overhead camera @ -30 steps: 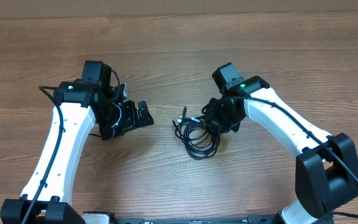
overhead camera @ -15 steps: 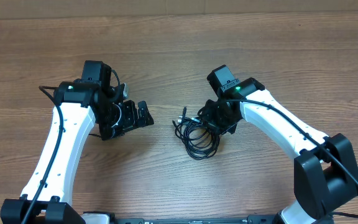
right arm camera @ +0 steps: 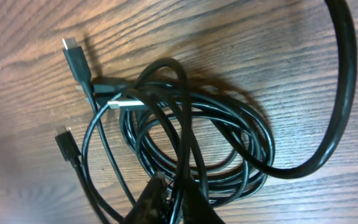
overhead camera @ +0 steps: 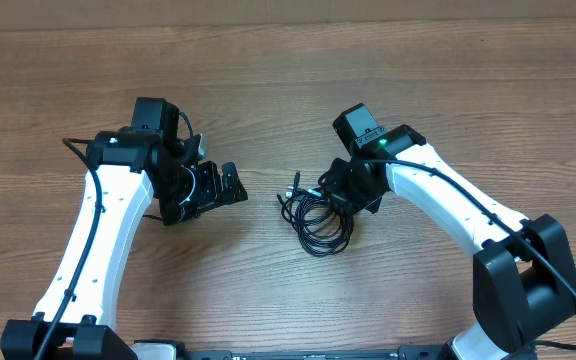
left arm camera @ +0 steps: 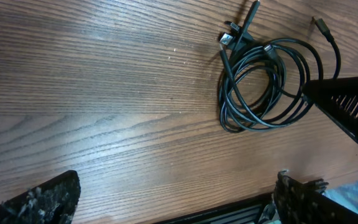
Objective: Untangle cables
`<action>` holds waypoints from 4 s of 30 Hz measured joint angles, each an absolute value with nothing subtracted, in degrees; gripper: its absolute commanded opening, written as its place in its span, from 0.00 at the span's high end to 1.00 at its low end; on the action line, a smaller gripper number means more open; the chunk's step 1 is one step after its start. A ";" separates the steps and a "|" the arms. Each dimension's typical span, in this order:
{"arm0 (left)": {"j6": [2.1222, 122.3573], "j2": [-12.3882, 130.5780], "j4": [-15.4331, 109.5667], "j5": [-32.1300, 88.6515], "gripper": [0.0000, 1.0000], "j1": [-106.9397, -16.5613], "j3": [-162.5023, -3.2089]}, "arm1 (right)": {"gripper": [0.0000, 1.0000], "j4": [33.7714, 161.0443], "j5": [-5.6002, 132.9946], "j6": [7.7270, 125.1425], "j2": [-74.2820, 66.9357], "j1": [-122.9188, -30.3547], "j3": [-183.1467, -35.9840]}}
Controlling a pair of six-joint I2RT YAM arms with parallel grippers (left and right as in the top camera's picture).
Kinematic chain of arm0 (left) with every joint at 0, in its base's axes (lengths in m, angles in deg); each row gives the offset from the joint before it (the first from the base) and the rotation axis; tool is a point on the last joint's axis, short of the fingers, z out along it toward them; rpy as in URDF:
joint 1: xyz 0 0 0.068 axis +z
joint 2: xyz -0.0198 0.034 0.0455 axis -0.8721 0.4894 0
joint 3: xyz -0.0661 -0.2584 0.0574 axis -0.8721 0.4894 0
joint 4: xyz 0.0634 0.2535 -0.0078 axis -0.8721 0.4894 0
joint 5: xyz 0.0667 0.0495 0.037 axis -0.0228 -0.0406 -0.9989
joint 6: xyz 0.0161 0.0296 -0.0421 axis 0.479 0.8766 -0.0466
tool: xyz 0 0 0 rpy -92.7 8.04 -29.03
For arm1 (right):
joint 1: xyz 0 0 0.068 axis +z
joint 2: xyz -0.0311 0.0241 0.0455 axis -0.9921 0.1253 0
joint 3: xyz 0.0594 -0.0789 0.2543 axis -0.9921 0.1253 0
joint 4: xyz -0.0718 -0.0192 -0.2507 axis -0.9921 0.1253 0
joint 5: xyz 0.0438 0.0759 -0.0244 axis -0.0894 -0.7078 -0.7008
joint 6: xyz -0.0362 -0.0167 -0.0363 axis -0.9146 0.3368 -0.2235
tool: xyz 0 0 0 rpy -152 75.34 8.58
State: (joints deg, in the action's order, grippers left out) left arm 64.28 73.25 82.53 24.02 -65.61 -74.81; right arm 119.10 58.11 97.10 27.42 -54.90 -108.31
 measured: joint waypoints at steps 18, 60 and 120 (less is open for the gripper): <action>64.31 73.25 82.94 25.79 0.00 -65.61 -74.83 | 0.96 131.82 58.09 87.88 26.30 -54.79 -127.46; 62.10 73.25 80.32 30.77 0.00 -73.50 -74.83 | 0.96 123.97 43.53 89.28 17.98 -76.87 -191.61; 68.74 73.25 56.94 74.01 0.13 -73.06 -75.07 | 0.96 106.18 26.29 112.18 24.18 -74.13 -189.00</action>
